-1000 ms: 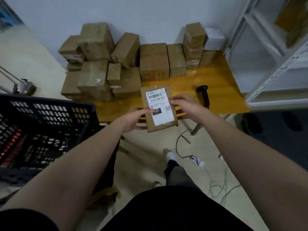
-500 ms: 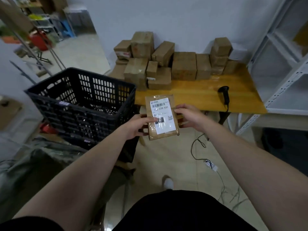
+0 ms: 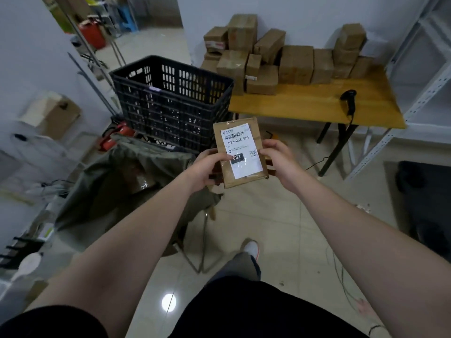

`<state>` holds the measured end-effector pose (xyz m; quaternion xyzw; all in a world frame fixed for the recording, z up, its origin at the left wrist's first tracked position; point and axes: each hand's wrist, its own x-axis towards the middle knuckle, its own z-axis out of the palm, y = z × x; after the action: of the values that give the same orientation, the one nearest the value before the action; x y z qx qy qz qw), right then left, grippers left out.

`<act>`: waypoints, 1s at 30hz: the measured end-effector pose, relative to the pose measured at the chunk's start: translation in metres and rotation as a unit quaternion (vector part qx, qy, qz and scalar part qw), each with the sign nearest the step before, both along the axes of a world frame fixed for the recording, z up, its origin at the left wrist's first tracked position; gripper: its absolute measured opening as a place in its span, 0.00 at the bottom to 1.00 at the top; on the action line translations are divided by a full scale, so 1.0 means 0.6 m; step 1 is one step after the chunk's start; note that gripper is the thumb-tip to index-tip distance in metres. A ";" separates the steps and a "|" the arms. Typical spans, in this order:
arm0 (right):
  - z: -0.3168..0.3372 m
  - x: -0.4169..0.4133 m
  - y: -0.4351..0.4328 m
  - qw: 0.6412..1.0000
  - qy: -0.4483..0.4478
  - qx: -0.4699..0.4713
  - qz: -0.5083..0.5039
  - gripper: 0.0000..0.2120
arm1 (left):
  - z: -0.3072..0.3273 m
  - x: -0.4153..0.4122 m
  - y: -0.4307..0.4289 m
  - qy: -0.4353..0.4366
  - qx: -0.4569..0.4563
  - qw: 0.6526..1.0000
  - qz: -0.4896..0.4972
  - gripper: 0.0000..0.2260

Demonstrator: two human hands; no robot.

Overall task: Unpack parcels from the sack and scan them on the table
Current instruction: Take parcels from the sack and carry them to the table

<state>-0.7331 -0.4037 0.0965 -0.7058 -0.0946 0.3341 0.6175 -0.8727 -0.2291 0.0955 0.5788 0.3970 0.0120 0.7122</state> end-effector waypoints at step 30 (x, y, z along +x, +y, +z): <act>-0.353 -0.458 0.627 0.961 0.175 -0.202 0.066 0.15 | -0.309 -0.463 0.542 0.217 -0.155 0.955 0.129 0.20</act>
<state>-1.0076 -0.0277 -0.1153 -0.7388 0.0375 0.5045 0.4453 -1.1503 0.0964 -0.0898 0.3939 0.6101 -0.0837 0.6824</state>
